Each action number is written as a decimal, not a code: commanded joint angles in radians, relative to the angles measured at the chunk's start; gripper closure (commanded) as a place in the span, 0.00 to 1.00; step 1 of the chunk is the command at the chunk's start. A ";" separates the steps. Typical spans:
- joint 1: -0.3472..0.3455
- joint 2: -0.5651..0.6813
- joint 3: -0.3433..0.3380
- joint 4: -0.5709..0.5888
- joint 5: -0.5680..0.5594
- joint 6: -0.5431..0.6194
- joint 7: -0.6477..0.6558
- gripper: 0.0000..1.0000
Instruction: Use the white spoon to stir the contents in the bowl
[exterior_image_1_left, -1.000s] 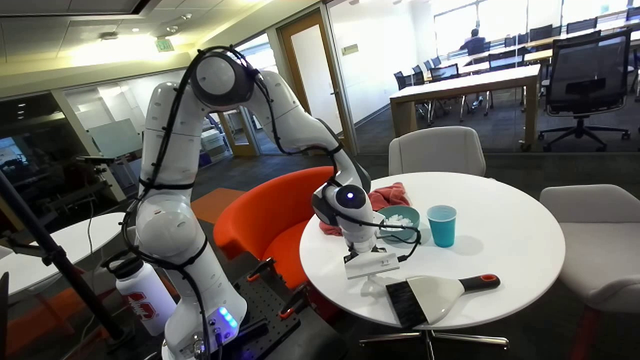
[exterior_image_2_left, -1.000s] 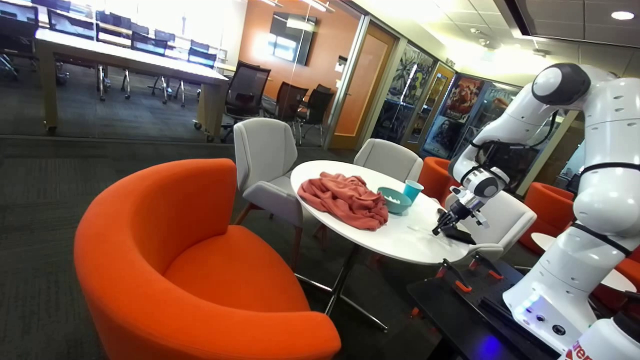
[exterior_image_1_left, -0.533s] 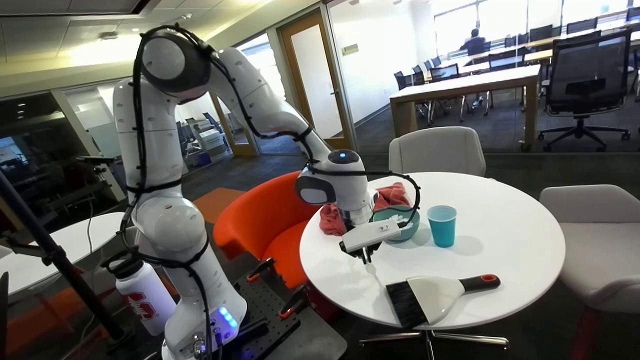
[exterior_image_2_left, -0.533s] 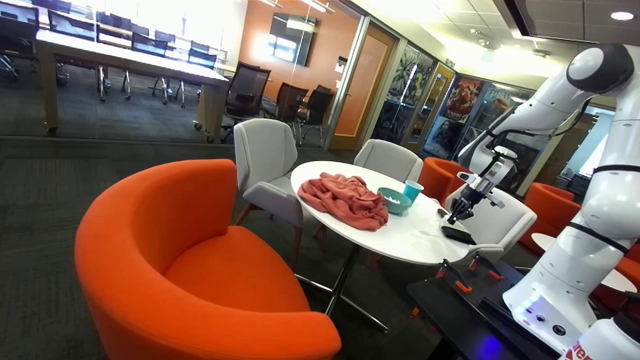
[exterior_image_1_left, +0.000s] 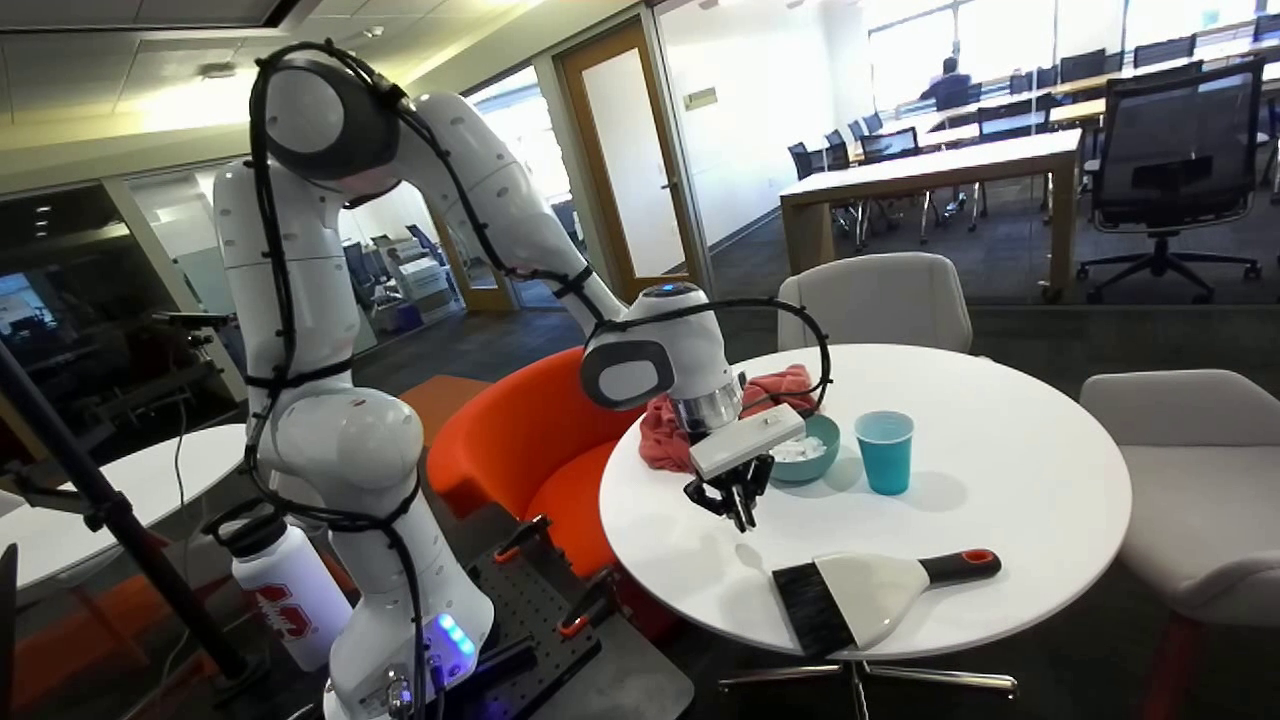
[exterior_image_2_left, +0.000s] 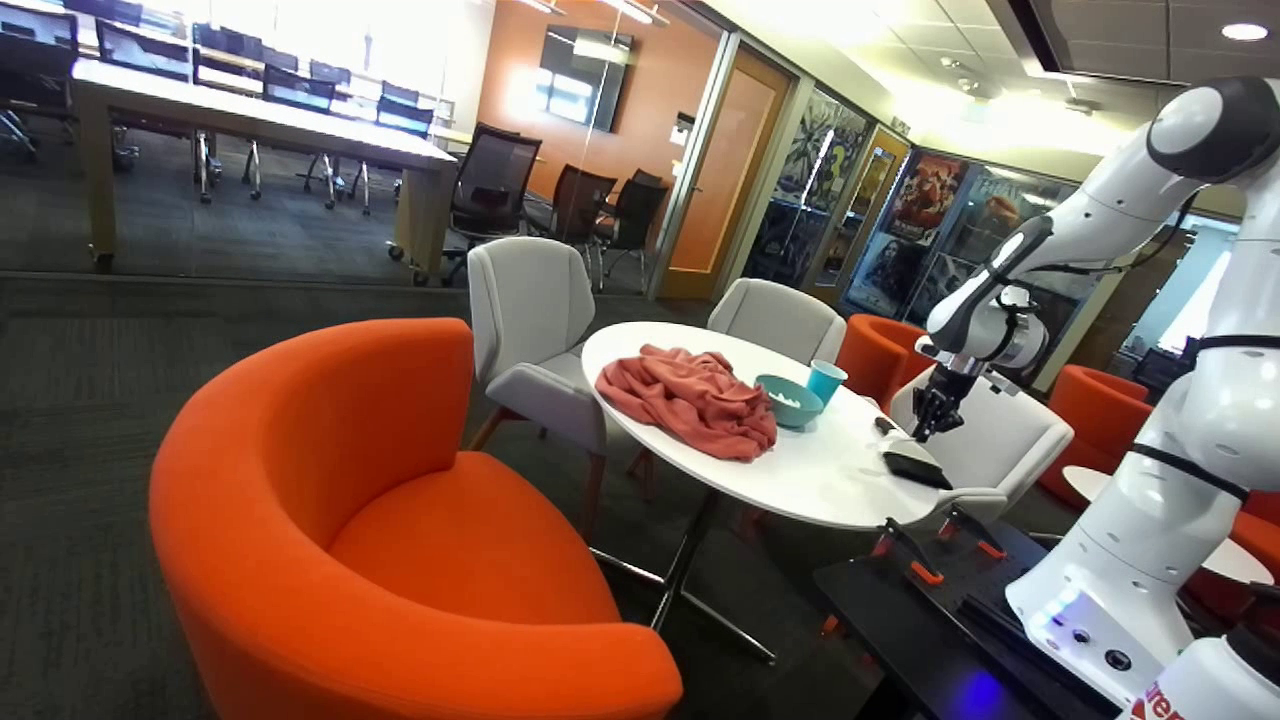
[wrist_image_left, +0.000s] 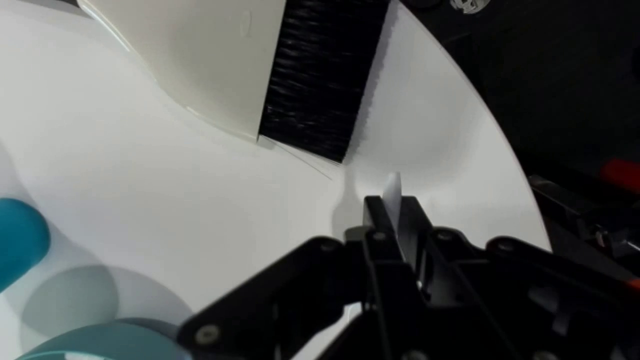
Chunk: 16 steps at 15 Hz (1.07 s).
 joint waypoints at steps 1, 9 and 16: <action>-0.161 -0.039 0.132 -0.006 -0.160 0.013 0.116 0.97; 0.142 -0.058 -0.238 0.092 -0.582 0.233 0.194 0.97; 0.238 -0.069 -0.331 0.139 -0.753 0.216 0.172 0.89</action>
